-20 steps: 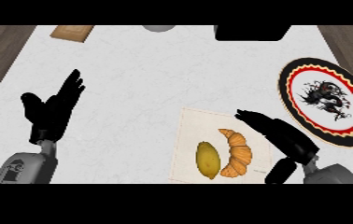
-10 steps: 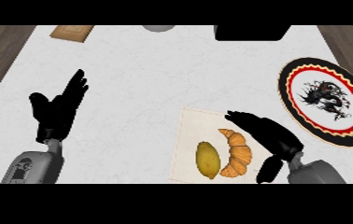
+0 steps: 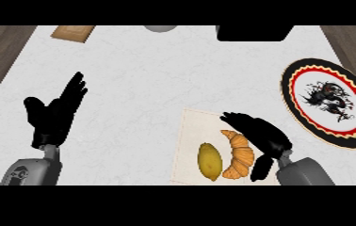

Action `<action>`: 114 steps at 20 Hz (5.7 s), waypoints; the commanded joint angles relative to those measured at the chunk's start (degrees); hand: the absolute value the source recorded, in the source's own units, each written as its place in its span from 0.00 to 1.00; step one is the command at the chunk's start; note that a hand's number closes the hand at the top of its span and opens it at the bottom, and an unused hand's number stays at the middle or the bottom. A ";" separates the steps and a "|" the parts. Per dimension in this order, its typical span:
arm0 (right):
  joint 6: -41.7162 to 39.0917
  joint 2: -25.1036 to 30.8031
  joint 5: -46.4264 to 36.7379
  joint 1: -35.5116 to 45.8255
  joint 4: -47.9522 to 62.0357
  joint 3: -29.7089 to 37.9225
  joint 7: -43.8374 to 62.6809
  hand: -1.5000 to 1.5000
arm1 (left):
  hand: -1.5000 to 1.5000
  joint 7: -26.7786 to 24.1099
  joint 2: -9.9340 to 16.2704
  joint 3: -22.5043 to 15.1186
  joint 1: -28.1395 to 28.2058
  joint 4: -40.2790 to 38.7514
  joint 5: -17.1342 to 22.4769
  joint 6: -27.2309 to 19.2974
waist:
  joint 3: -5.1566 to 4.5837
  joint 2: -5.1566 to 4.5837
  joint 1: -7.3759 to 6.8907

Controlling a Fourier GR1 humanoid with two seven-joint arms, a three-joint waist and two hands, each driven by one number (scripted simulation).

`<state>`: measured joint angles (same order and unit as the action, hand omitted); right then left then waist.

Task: Pick the croissant from the placemat and place it in the plate

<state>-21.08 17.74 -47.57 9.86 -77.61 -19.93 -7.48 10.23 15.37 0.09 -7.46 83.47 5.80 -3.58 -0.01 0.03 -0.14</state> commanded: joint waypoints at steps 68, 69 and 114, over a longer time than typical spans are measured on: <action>28.22 11.34 7.86 15.22 31.85 46.57 4.14 0.00 | 0.50 0.31 -3.43 3.85 -1.94 -1.47 -5.03 2.12 | 0.07 -0.13 -0.38; 31.26 10.35 8.42 15.43 32.78 46.78 1.88 0.00 | 0.50 -0.08 -3.04 4.05 0.00 0.45 -4.39 3.38 | 0.06 -0.10 -0.41; 10.93 21.30 47.21 4.28 31.92 57.41 -15.56 0.00 | 0.50 0.47 -6.07 5.95 -3.37 -2.89 -6.27 3.86 | 0.02 -0.06 0.05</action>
<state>-11.24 36.91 0.30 13.39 -47.83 38.55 -23.41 10.63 10.30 6.16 -9.96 81.45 -0.17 0.88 0.03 -0.02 -0.06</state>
